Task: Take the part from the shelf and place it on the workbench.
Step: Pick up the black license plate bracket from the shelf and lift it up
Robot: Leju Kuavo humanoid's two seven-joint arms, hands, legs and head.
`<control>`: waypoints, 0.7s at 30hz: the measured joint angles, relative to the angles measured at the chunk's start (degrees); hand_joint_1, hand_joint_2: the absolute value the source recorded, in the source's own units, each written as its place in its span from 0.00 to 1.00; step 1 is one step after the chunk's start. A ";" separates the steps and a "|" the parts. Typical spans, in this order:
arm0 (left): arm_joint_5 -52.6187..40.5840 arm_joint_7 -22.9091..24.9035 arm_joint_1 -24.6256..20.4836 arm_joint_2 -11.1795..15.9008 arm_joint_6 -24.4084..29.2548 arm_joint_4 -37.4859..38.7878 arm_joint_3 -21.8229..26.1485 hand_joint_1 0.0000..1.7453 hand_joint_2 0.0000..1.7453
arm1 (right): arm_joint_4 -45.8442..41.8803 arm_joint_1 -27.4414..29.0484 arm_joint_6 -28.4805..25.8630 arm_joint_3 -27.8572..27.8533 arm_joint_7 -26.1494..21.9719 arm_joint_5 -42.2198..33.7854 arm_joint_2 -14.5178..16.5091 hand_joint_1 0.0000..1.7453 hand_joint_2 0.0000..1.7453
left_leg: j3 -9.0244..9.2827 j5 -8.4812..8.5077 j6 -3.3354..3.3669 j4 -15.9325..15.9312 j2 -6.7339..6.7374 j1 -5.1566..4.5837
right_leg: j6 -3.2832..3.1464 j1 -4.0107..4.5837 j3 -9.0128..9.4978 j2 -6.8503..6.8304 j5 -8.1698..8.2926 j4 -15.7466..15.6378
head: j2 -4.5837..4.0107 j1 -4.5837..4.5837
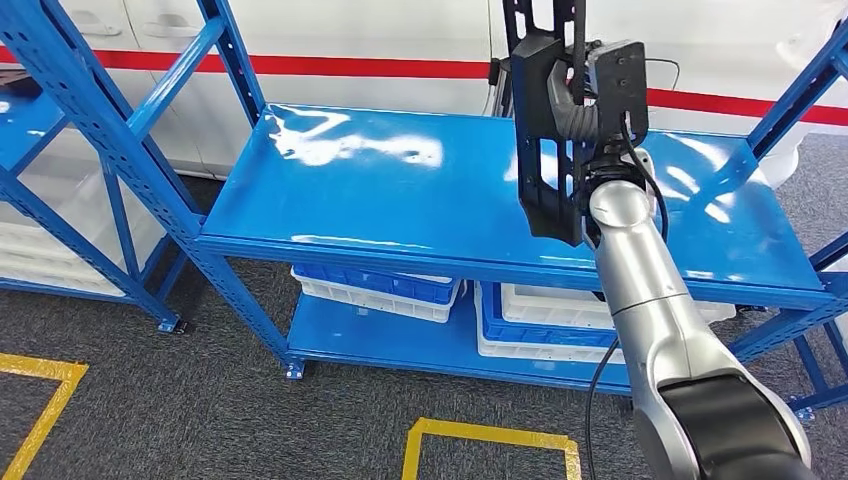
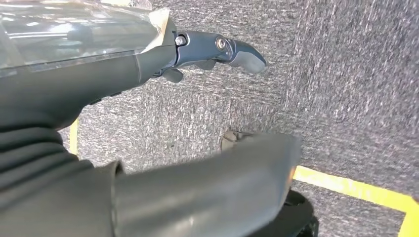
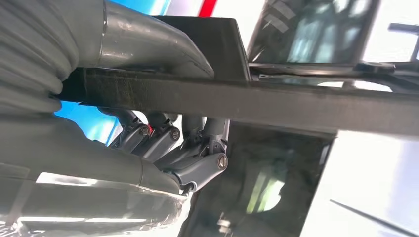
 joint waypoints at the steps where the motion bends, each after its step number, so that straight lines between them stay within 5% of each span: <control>1: -0.08 -0.24 0.00 0.17 0.09 0.00 0.09 0.00 1.00 | -2.06 0.86 0.57 0.10 0.19 -1.54 -0.47 1.00 1.00 | 0.00 0.00 0.00 0.00 -0.01 0.00 | 0.00 0.00 0.00 0.00 0.00 0.00 | 0.00 0.01; 9: -2.66 -1.05 0.02 1.44 4.97 0.00 0.16 0.00 1.00 | -14.87 8.12 3.29 0.96 0.55 -9.38 -4.86 1.00 1.00 | -0.03 -0.02 0.01 -0.01 0.00 0.00 | 0.00 0.00 -0.02 0.00 -0.01 0.00 | 0.00 0.01; 21: -1.45 -2.25 -0.05 3.24 1.26 -0.08 0.25 0.00 1.00 | -28.77 19.83 10.69 5.43 -3.77 -14.70 -5.87 1.00 1.00 | -0.06 -0.02 -0.01 -0.02 -0.03 0.06 | -0.04 0.02 -0.03 -0.01 -0.04 0.00 | 0.00 0.00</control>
